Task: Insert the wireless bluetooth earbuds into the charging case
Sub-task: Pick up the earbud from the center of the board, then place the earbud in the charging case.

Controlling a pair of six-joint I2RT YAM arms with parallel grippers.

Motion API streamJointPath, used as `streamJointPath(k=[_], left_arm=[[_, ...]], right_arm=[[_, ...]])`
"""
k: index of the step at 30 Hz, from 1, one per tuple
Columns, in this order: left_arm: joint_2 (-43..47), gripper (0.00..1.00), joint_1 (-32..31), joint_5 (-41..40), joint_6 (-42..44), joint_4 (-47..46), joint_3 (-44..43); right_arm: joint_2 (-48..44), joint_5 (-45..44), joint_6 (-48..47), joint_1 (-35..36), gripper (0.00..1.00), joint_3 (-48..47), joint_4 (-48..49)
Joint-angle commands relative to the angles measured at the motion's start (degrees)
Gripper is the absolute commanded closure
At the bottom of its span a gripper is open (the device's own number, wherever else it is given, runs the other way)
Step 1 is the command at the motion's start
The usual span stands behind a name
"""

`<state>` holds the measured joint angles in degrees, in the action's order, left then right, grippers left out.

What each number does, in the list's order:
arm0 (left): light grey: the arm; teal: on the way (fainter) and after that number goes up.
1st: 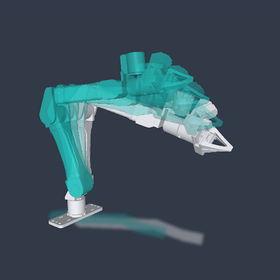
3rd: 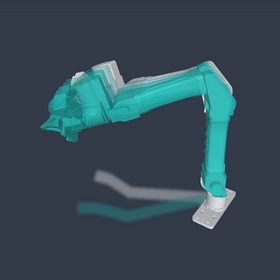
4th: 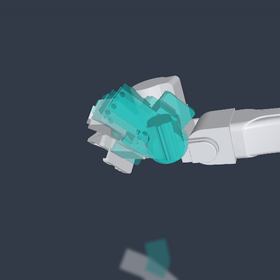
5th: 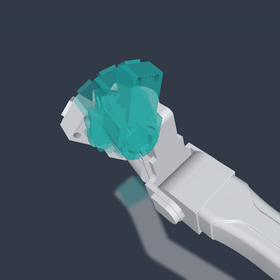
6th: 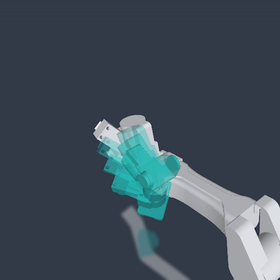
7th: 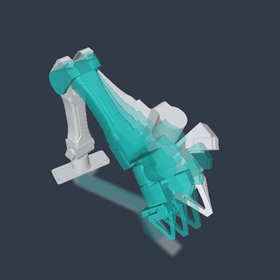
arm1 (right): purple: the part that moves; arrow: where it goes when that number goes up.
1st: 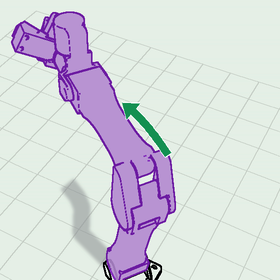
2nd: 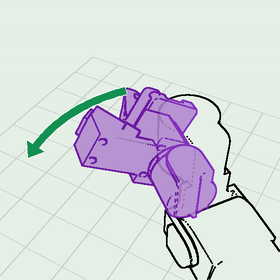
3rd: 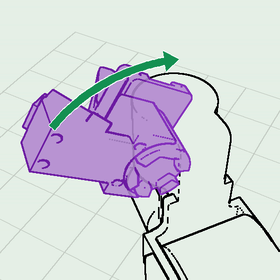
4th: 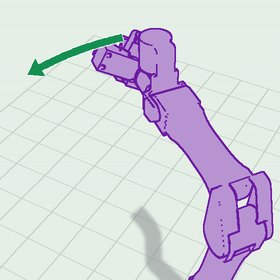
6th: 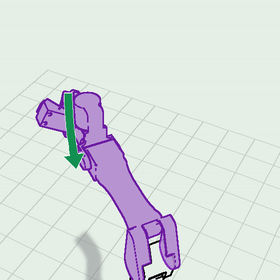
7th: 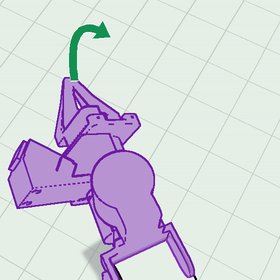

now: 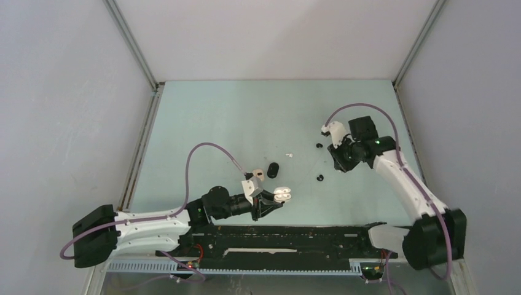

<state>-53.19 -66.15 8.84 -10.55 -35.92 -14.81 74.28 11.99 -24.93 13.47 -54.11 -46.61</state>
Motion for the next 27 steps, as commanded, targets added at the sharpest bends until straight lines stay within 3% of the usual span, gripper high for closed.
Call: streamJointPath(k=[1,6,12,17,22,27], left_arm=[[-2.14,1.00,-0.21,-3.14,0.37,-2.84,-3.32],[-5.19,1.00,-0.21,-5.88,1.99,-2.84,-6.66],[-8.10,1.00,-0.21,-7.42,4.28,-2.90,-10.64],[-7.94,1.00,-0.21,-10.00,6.40,-4.76,-10.68],[-5.78,1.00,-0.29,-13.06,8.81,-7.85,-8.31],[-3.57,1.00,-0.87,-15.87,12.75,-9.00,-6.90]], right_arm=[[-10.01,11.60,-0.74,0.36,1.00,-4.51,2.07],[-18.06,17.55,-2.07,1.08,1.00,-7.53,7.71],[-19.20,25.87,-4.63,3.22,1.00,-16.82,5.69],[-27.21,21.01,-4.14,11.81,1.00,-14.10,12.58],[-35.72,10.52,-1.17,21.39,1.00,-3.39,26.99],[-37.87,0.39,-4.00,33.64,1.00,2.18,31.60]])
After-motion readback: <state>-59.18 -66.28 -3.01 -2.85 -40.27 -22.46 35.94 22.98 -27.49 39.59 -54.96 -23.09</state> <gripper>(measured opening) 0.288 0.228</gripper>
